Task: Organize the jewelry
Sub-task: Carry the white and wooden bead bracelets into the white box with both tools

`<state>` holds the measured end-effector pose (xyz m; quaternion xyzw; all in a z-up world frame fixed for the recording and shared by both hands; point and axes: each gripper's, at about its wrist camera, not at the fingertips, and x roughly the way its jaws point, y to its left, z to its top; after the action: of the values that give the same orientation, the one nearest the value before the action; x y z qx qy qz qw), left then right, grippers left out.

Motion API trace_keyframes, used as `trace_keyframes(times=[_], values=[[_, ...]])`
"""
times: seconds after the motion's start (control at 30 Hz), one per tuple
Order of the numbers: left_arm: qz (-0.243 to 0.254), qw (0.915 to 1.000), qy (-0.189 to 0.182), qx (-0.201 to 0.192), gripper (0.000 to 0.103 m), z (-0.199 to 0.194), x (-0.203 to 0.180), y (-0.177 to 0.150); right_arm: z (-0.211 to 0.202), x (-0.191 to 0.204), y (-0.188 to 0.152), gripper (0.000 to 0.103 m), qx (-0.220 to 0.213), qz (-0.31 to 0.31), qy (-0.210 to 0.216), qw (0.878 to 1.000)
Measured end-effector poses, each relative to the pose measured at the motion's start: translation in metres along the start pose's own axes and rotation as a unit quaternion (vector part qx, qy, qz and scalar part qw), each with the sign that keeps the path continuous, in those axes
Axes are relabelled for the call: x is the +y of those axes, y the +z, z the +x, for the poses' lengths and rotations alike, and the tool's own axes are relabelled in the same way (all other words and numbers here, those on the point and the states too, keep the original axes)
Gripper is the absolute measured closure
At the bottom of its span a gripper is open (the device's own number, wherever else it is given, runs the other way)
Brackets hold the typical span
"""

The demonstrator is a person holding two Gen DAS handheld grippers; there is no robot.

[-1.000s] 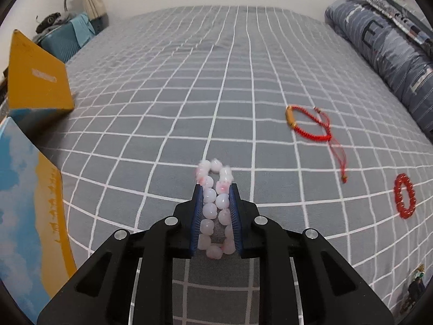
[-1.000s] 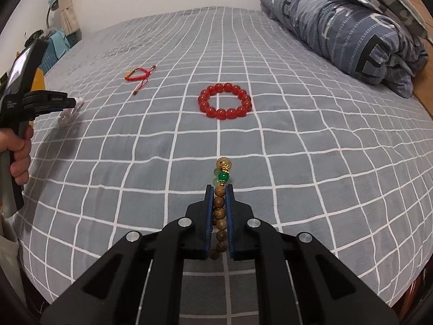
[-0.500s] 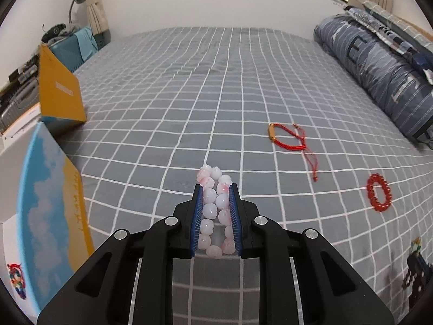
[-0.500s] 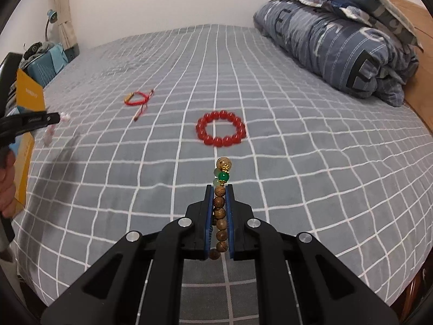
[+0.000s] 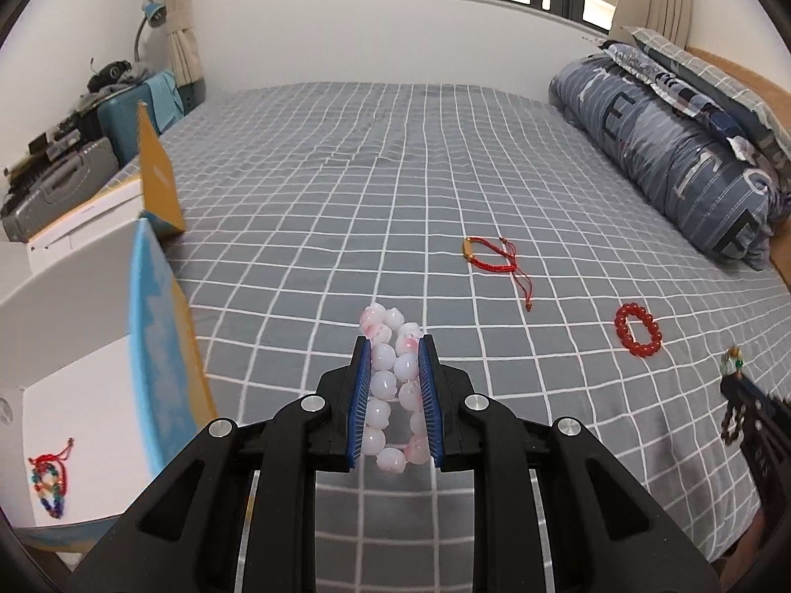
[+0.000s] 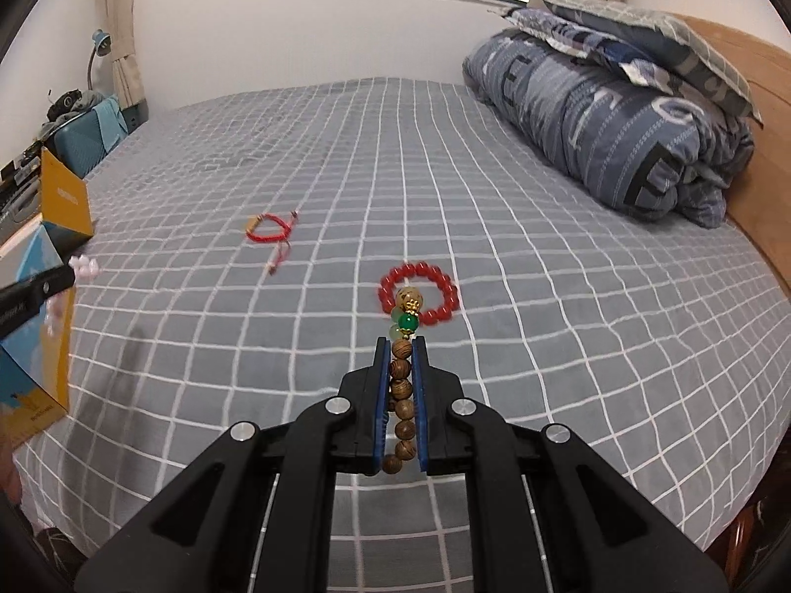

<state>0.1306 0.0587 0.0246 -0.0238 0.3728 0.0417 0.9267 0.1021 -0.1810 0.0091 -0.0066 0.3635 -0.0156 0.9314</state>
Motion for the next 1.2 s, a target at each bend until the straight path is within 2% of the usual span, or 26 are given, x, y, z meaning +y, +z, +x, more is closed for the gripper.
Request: trace_keyframes(times=[0.2,0.33,0.6,0.83,1.0,1.2], values=[[-0.013,0.9999,-0.002,0.0,0.084,-0.03,0.028,-0.001,-0.021,0.034,0.025,0.095,-0.015,-0.021,0.012,1.0],[-0.032,0.9995,-0.004,-0.001,0.084,-0.052,0.054,0.004,-0.041,0.08,0.044,0.095,-0.032,-0.051,0.03,0.998],[-0.071,0.9959,0.054,-0.012,0.084,-0.092,0.127,0.006,-0.065,0.18,0.064,0.095,-0.047,-0.112,0.085,0.989],[-0.106,0.9878,0.114,-0.004,0.084,-0.112,0.198,-0.01,-0.072,0.281,0.052,0.095,-0.037,-0.158,0.151,0.975],[-0.142,0.9767,0.161,0.009,0.084,-0.119,0.257,-0.028,-0.069,0.344,0.036,0.095,-0.016,-0.187,0.191,0.963],[-0.178,0.9645,0.189,0.049,0.084,-0.113,0.312,-0.054,-0.067,0.408,0.015,0.095,0.008,-0.219,0.217,0.951]])
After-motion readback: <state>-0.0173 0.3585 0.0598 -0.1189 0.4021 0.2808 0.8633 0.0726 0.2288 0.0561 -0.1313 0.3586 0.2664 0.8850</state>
